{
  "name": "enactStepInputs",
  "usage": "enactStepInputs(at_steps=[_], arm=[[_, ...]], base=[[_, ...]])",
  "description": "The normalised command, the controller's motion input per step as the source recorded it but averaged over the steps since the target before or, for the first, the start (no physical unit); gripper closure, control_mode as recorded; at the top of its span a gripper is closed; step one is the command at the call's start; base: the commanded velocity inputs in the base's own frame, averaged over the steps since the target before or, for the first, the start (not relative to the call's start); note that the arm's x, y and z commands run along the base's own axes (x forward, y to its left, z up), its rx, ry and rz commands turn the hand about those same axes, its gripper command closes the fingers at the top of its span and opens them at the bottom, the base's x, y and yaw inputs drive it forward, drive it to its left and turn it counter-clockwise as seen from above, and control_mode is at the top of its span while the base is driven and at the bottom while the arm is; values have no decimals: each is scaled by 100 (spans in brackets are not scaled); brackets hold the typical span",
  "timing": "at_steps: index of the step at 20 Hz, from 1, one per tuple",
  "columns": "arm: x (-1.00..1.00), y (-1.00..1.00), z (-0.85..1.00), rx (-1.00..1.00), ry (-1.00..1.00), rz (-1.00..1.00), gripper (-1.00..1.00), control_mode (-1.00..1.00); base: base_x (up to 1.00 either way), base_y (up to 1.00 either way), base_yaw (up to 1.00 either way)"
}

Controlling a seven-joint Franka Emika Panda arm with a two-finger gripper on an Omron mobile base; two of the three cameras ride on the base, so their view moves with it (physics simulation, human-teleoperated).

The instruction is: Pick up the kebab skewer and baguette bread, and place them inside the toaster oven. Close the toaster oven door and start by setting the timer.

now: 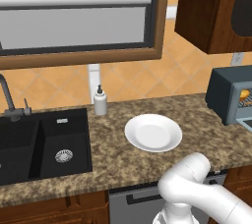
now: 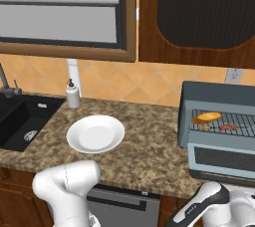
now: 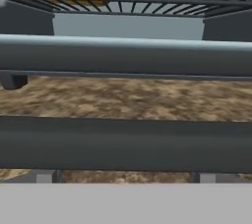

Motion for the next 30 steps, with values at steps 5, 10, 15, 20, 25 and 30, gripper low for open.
enactStepInputs(at_steps=[5, 10, 15, 20, 25, 30], arm=[[17, 0, 34, 0, 0, 0, -100, -100], [15, 0, 39, 0, 0, -3, -100, -100], [24, 0, 57, 0, -1, -5, -100, -100], [32, 0, 53, 0, 0, -6, -100, -100], [35, 0, 53, 0, -1, -5, -100, -100], [37, 0, 43, 0, -4, -5, -100, -100]], base=[[0, 0, 0], [0, 0, 0], [0, 0, 0], [0, 0, 0], [0, 0, 0], [0, 0, 0]])
